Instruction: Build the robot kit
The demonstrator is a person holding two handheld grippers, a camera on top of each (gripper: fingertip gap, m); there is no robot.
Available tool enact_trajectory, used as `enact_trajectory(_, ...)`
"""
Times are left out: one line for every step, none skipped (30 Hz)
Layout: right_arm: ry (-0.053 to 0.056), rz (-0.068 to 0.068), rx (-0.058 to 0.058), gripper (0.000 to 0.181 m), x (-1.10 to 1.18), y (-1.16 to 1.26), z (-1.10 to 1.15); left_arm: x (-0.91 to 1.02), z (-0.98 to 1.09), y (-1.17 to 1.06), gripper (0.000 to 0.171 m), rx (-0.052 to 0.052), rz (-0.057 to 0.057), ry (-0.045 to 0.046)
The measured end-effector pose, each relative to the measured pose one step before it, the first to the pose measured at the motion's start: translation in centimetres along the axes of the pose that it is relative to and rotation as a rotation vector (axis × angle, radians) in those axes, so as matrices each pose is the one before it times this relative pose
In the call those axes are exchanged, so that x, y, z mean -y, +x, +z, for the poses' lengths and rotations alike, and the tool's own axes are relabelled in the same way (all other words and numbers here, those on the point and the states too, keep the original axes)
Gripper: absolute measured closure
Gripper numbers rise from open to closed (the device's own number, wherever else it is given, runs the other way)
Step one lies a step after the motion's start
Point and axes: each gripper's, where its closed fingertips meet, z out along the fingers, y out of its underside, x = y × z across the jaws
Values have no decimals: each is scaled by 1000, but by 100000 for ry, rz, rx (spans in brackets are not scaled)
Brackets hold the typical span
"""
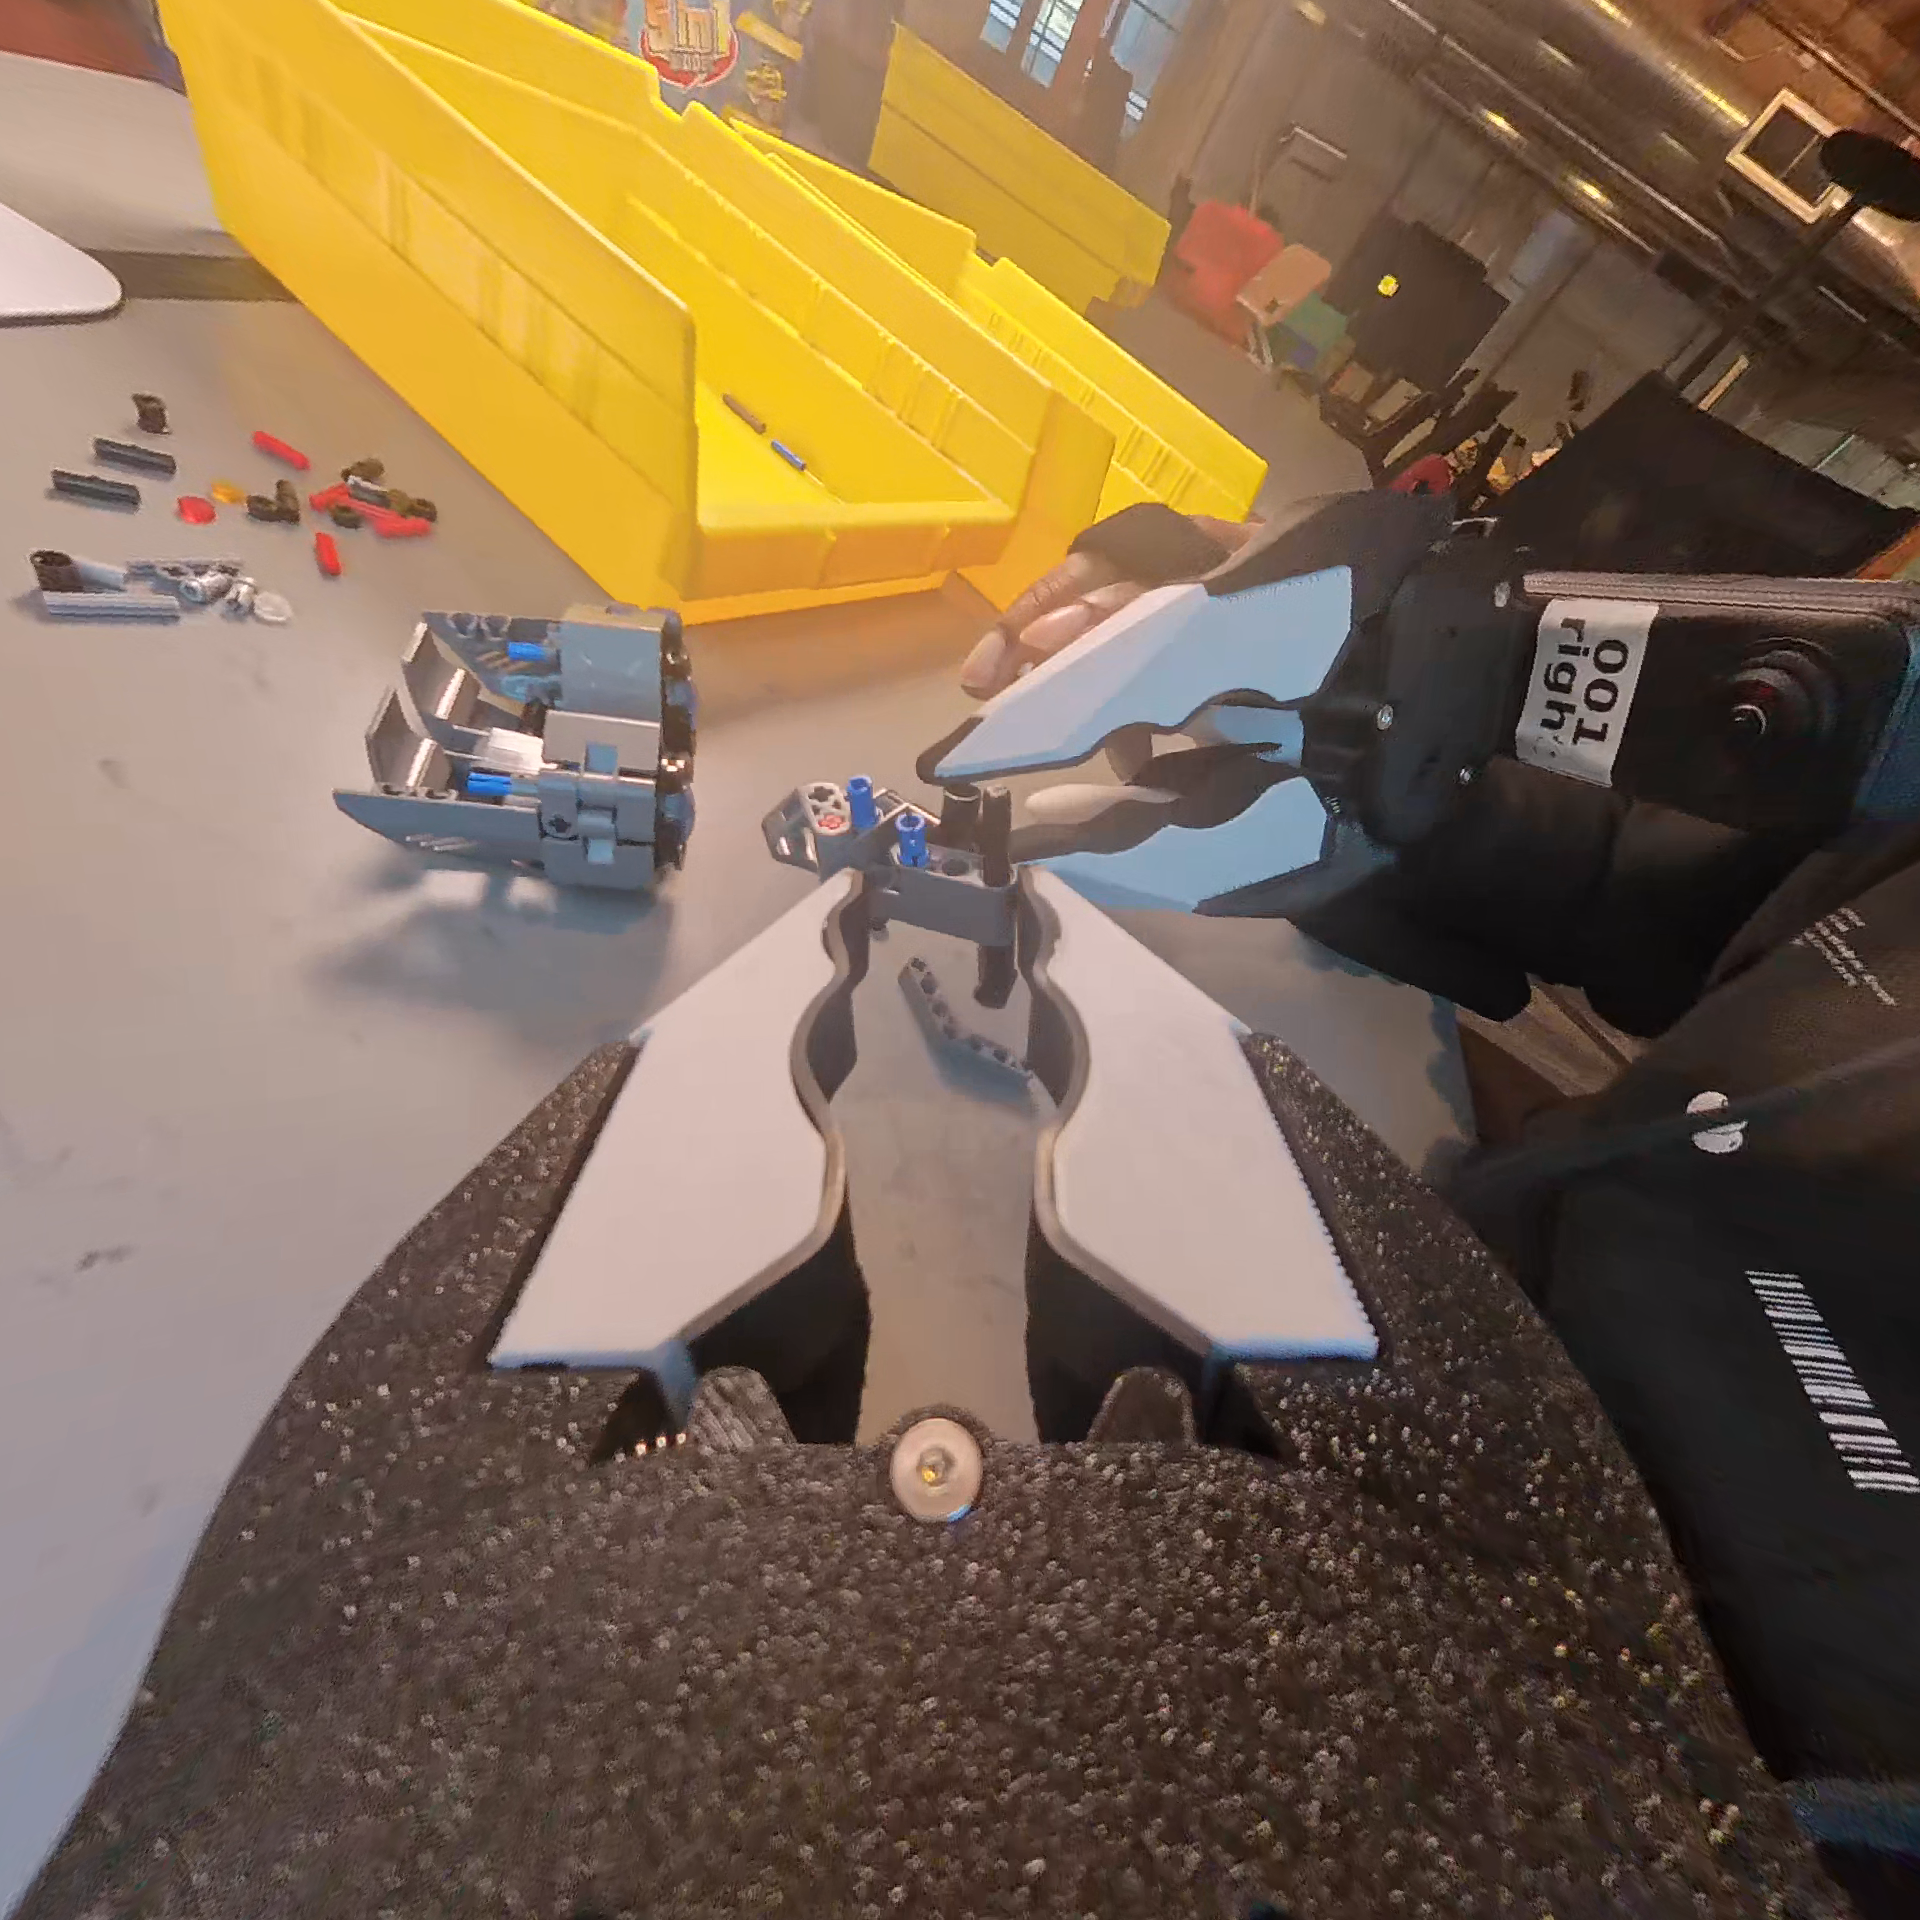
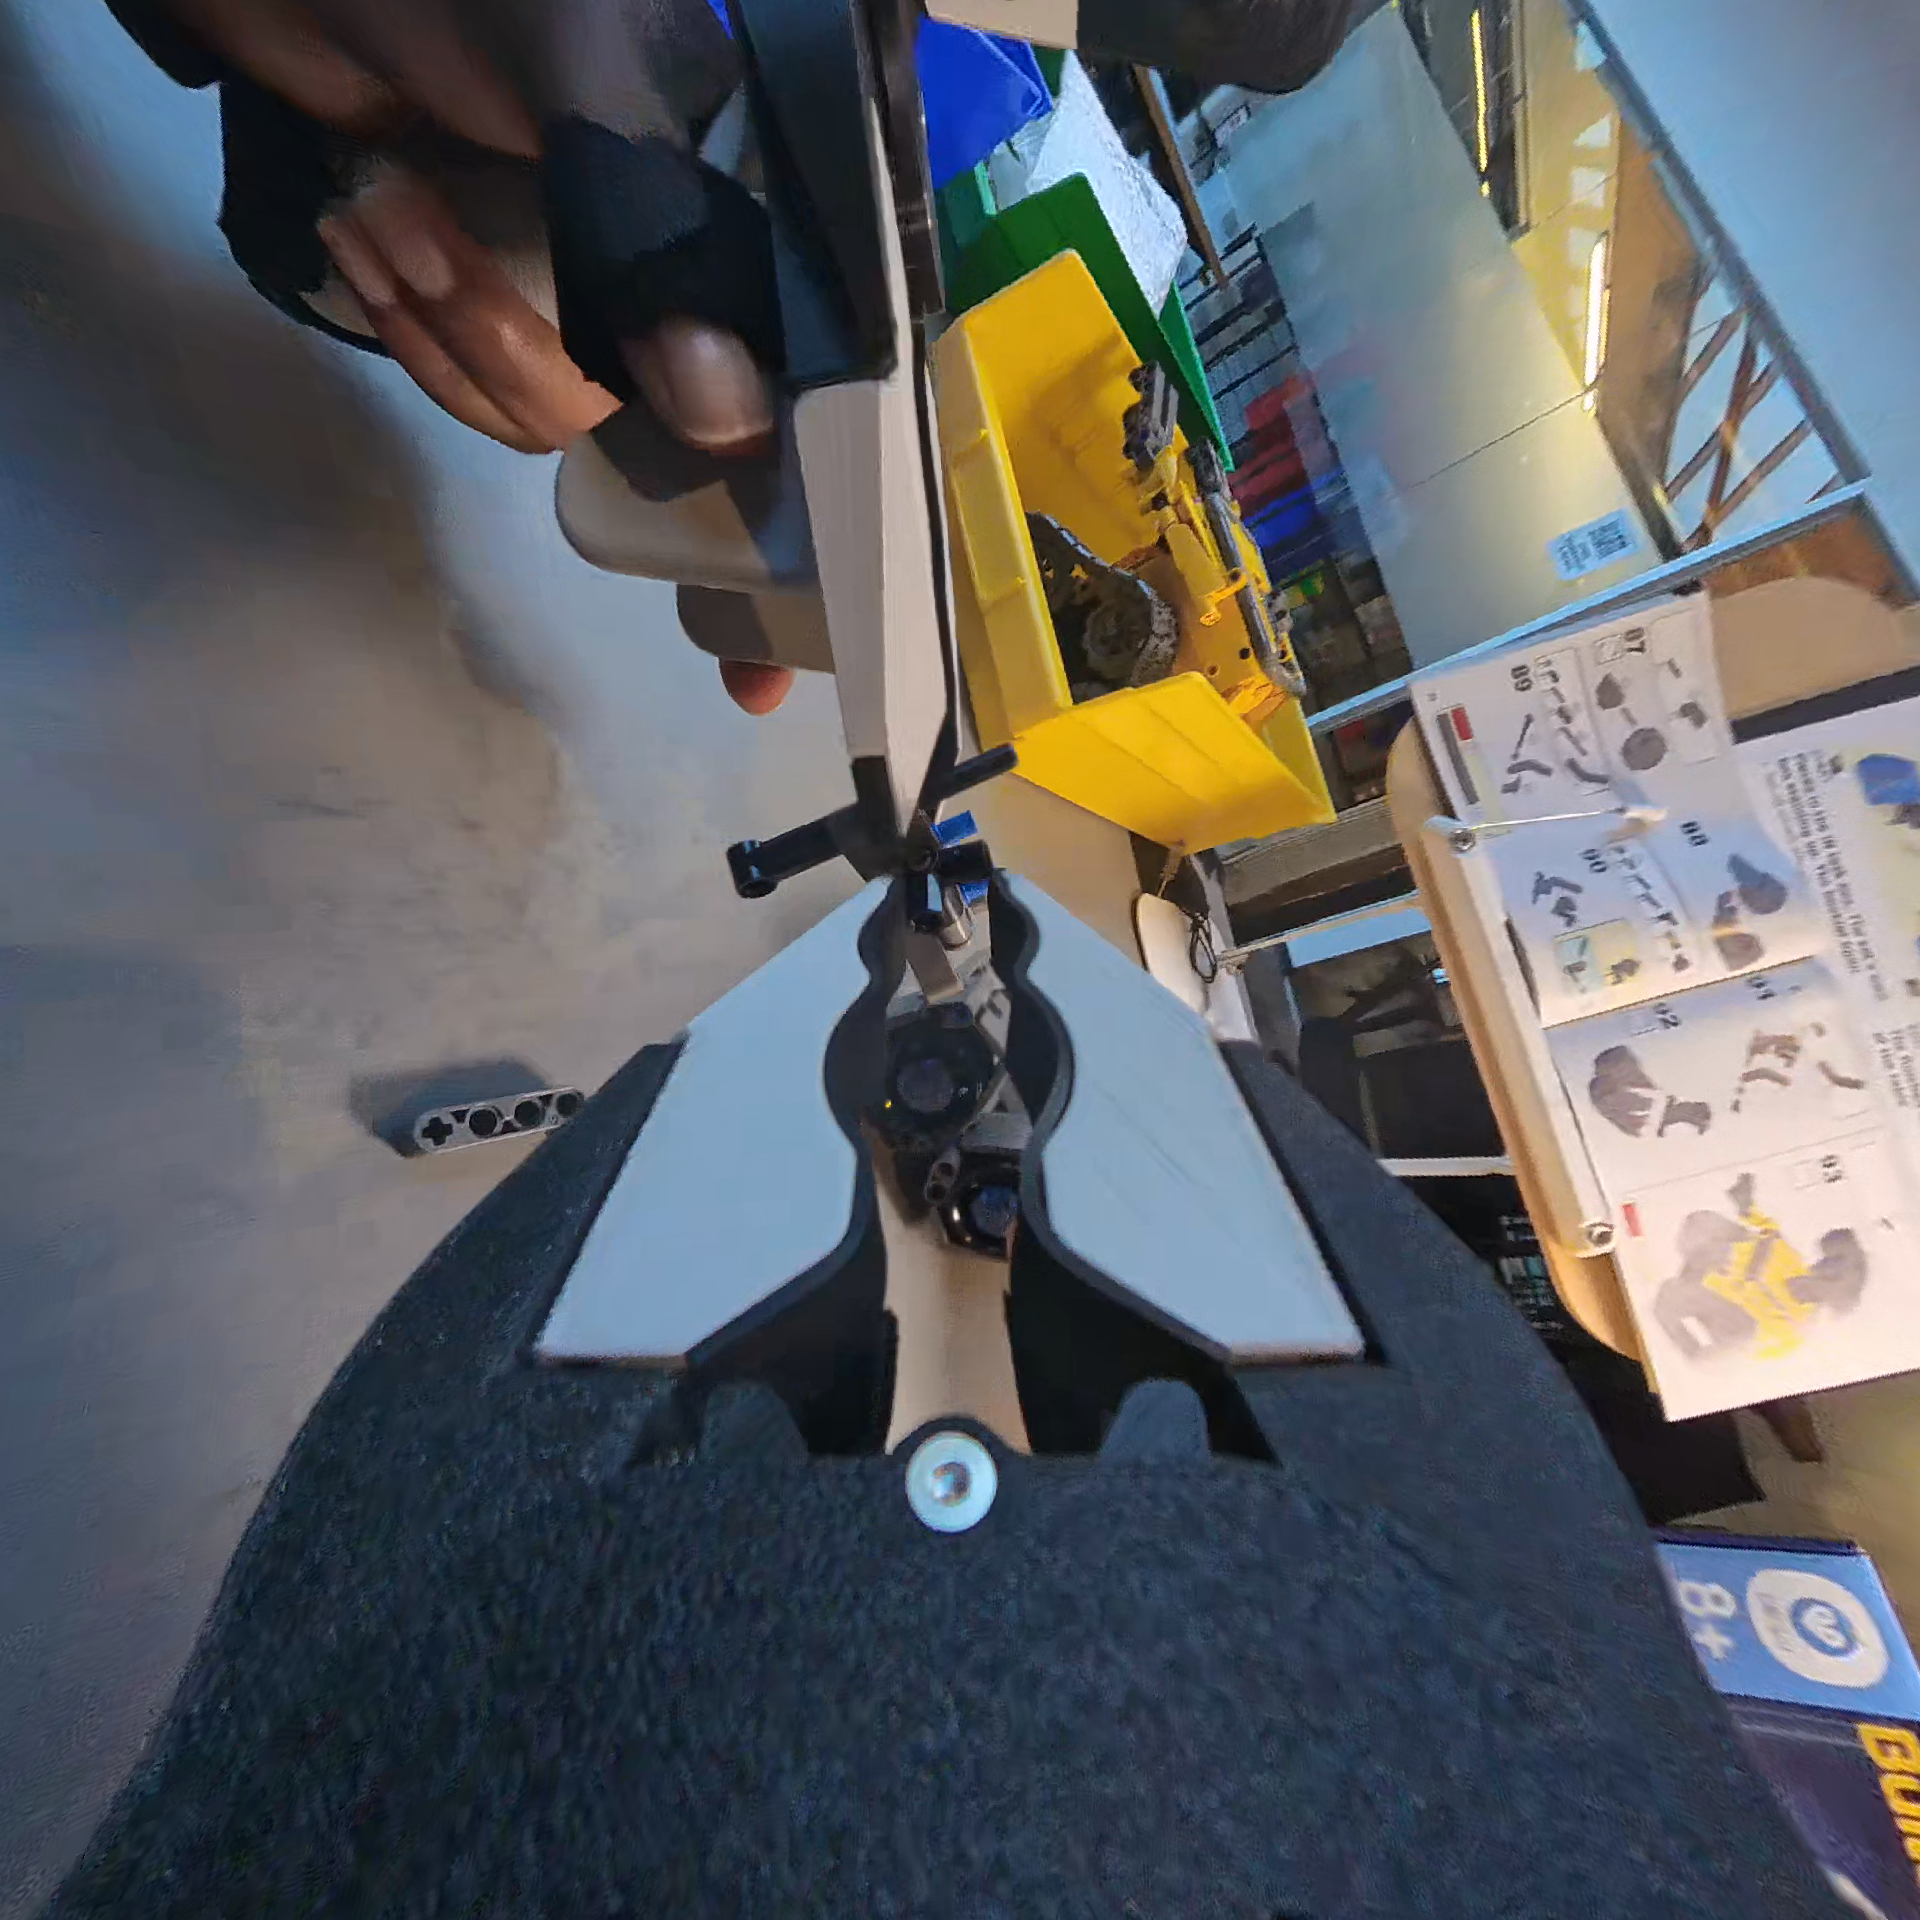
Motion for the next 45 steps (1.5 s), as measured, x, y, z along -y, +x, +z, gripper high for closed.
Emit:
enact_trajectory(846,-1085,-977,168,155,67,-75,87,-101,130,145,-555,1120,233)
enact_trajectory(889,-262,-1106,168,140,148,-58,125,-131,172,149,-655,1118,516)
enact_trajectory(977,143,-756,168,145,129,-45,130,-109,109,151,-168,1134,515)
enact_trajectory(926,692,-55,168,121,48,-26,66,-85,70,151,-226,1065,21)
enact_trajectory(1294,1300,98,168,145,42,-39,80,-96,107,151,-664,689,237)
enact_trajectory(1486,1604,12,169,173,75,-62,108,-122,85,152,-772,-6,552)
enact_trajectory(900,969,-395,173,76,137,-114,143,-197,-65,159,-215,-496,843)
enact_trajectory(1468,837,255,174,137,93,-135,183,-241,-55,162,-759,-750,1088)
enact_trajectory(1666,2222,1449,175,209,-50,-103,118,-206,91,162,-1848,-1436,609)
enact_trajectory(1330,2264,978,176,208,17,-97,127,-163,45,163,-1104,-1202,841)
enact_trajectory(1319,1361,494,176,212,32,-78,95,-121,20,164,-604,-678,724)
enact_trajectory(941,1627,539,176,121,-6,-43,1,-49,39,164,-813,-938,-42)
enact_trajectory(498,1844,584,177,10,-19,-13,28,-27,19,164,-864,-1189,206)
enact_trajectory(875,1478,413,177,44,-16,-30,26,-23,48,164,-1324,-1704,394)
enact_trajectory(1378,1667,595,177,118,-18,-73,43,-26,85,164,-1723,-2070,555)
enact_trajectory(1330,1982,908,177,126,-20,-77,45,-35,77,165,-1647,-1984,652)
enact_trajectory(1042,2007,889,177,111,-17,-72,33,-29,77,165,-1494,-1662,442)
enact_trajectory(1178,2411,990,178,113,-14,-57,48,-9,91,165,-1475,-1516,453)
enact_trajectory(1623,3449,1237,178,140,-2,-79,68,-25,113,165,-1526,-1530,565)
enact_trajectory(1503,3863,1412,179,121,-7,-77,69,-20,113,165,-1523,-1451,564)
enact_trajectory(1648,3054,1310,179,168,-6,-96,73,-10,133,165,-1519,-1429,584)
enact_trajectory(1546,2196,1168,179,172,-19,-86,52,-28,20,165,-773,-1098,501)
enact_trajectory(1508,1984,1125,181,170,-8,-141,61,-148,-245,165,950,-606,539)
enact_trajectory(942,2818,-350,181,69,329,-221,159,-292,-214,165,312,-789,979)
enact_trajectory(882,2766,-58,181,59,346,-292,217,-290,-89,165,-309,-1054,1288)
enact_trajectory(1387,1366,1064,179,228,91,-275,120,-166,-95,165,568,68,526)
enact_trajectory(840,92,-254,169,253,152,-186,13,-12,-82,165,1206,1351,-272)
enact_trajectory(-46,-675,-66,163,155,32,-71,-27,84,46,165,518,1318,-415)
enact_trajectory(-257,-877,-394,163,90,-7,4,2,121,143,165,-120,917,-162)
enact_trajectory(-351,-1235,-719,163,-1,-63,72,-52,129,85,165,112,1057,-378)
enact_trajectory(-1138,-1639,-172,163,-193,-192,135,-124,92,-19,165,614,1006,-664)
enact_trajectory(-1829,-2066,112,163,-319,-249,176,-118,69,-67,165,618,616,-475)
enact_trajectory(-1946,-2164,-207,163,-340,-219,194,-91,49,-56,165,375,265,-342)
enact_trajectory(-1903,-1887,-65,163,-298,-200,196,-76,53,-24,165,270,341,-302)
enact_trajectory(-1466,-1313,430,163,-208,-240,195,-60,62,-4,165,366,683,-268)
enact_trajectory(-803,-847,164,163,-99,-162,138,-40,51,29,165,275,1056,-340)
enact_trajectory(-409,-509,-365,163,-50,-37,93,-44,63,54,165,261,1548,-293)
enact_trajectory(-499,-286,-401,163,-76,27,45,-45,45,33,165,801,2191,-395)
enact_trajectory(-522,-369,-456,163,-87,57,11,-47,44,48,165,1069,3186,-466)
enact_trajectory(-558,-728,-985,163,-109,141,-7,26,34,140,165,1010,4270,-164)
enact_trajectory(73,-1053,-777,164,-24,116,-72,102,1,98,165,1808,5467,80)
enact_trajectory(910,-358,-349,164,123,66,-119,35,6,78,165,2306,6484,-800)
enact_trajectory(1087,-55,-790,164,168,147,-167,59,-11,88,165,2630,7427,-839)
enact_trajectory(1305,-80,-846,164,172,197,-203,123,-64,108,165,2633,7240,-362)
enact_trajectory(1122,567,-418,163,128,192,-204,246,-77,178,165,2035,6694,416)
